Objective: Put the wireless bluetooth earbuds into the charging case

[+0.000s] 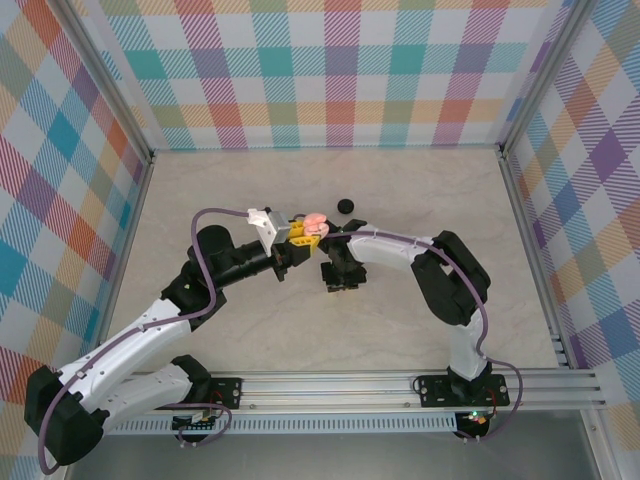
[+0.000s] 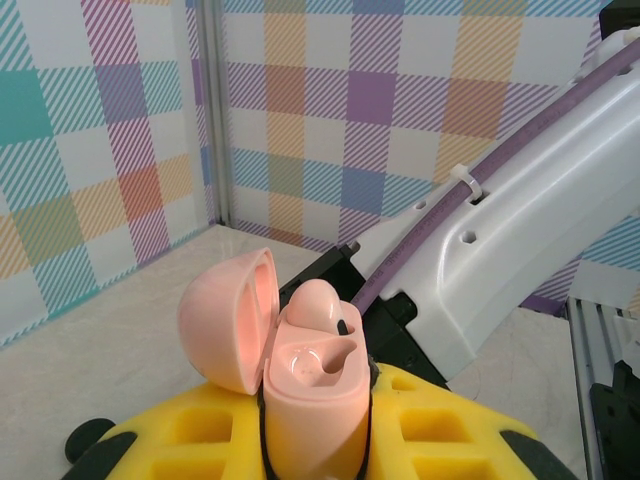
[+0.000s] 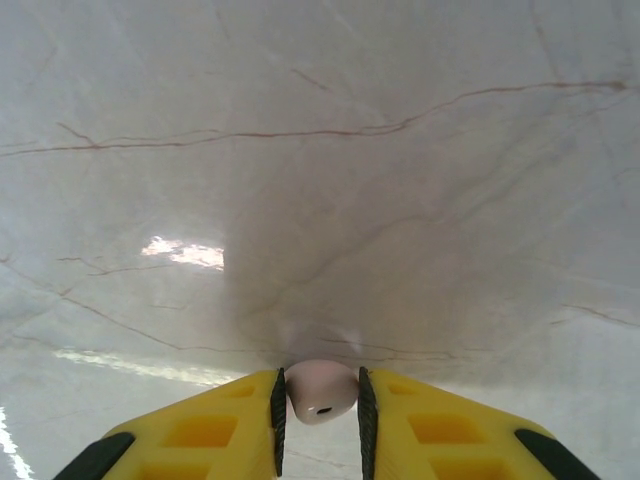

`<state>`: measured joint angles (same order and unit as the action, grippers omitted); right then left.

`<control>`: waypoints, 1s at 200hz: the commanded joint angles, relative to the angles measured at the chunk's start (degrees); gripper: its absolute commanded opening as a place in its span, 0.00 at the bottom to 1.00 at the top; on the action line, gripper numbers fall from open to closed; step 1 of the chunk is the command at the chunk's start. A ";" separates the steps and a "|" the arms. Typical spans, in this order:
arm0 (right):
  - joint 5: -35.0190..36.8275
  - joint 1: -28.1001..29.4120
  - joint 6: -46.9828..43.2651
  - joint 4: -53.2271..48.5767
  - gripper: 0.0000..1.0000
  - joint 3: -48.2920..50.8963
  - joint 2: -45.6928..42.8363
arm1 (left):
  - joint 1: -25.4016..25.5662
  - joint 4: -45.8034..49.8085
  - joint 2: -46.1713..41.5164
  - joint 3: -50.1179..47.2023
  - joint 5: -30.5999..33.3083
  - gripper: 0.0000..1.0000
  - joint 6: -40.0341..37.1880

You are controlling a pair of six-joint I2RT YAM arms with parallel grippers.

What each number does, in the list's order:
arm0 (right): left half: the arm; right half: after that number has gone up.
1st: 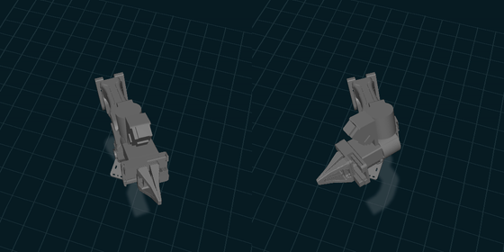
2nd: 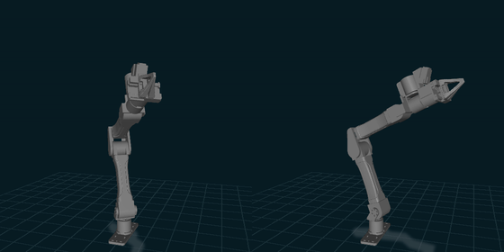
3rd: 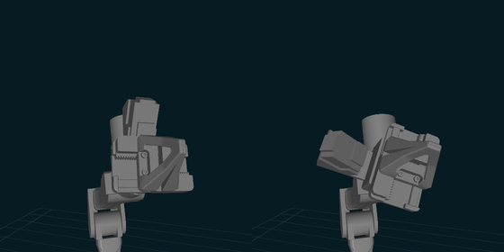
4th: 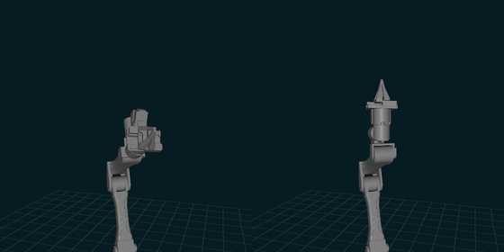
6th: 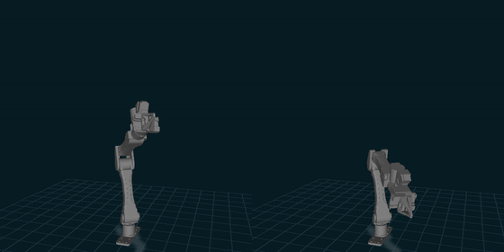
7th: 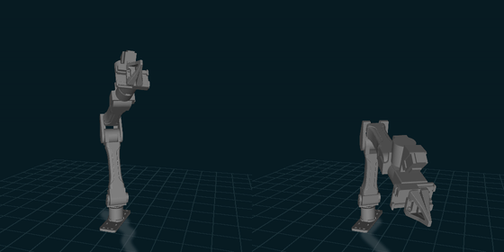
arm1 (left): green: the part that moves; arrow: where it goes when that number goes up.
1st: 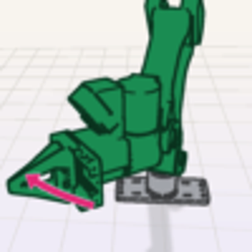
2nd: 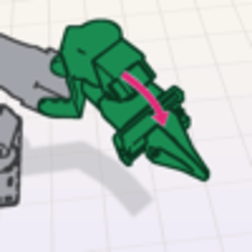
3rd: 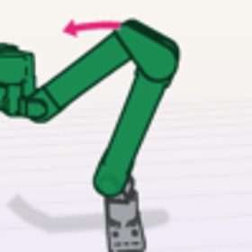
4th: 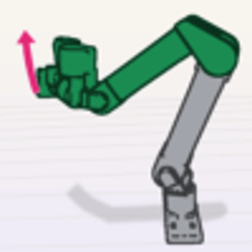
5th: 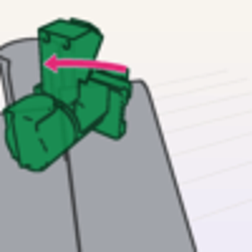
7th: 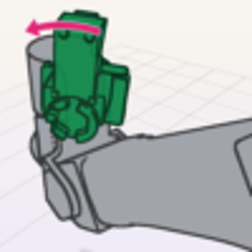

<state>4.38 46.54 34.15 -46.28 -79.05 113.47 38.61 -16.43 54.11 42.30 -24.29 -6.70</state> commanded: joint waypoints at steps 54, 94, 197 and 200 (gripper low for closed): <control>4.29 -1.80 -5.59 -4.70 0.31 -3.40 0.41 | 0.76 -0.45 -1.23 0.23 0.74 0.07 0.25; 1.80 -1.81 -5.33 -3.48 0.36 -2.20 -2.70 | 0.76 -0.41 -1.15 0.18 0.64 0.07 0.38; -0.27 -1.98 8.95 -1.08 0.43 0.12 -1.45 | 0.75 -1.86 -0.50 -0.24 0.24 0.07 1.02; -0.25 -2.03 9.33 -1.09 0.43 0.12 -1.42 | 0.74 -1.92 -0.53 -0.23 0.29 0.07 0.95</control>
<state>4.89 44.60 38.26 -47.72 -79.48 112.05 38.61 -16.56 54.13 42.24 -24.32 -6.66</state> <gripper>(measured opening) 0.432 0.215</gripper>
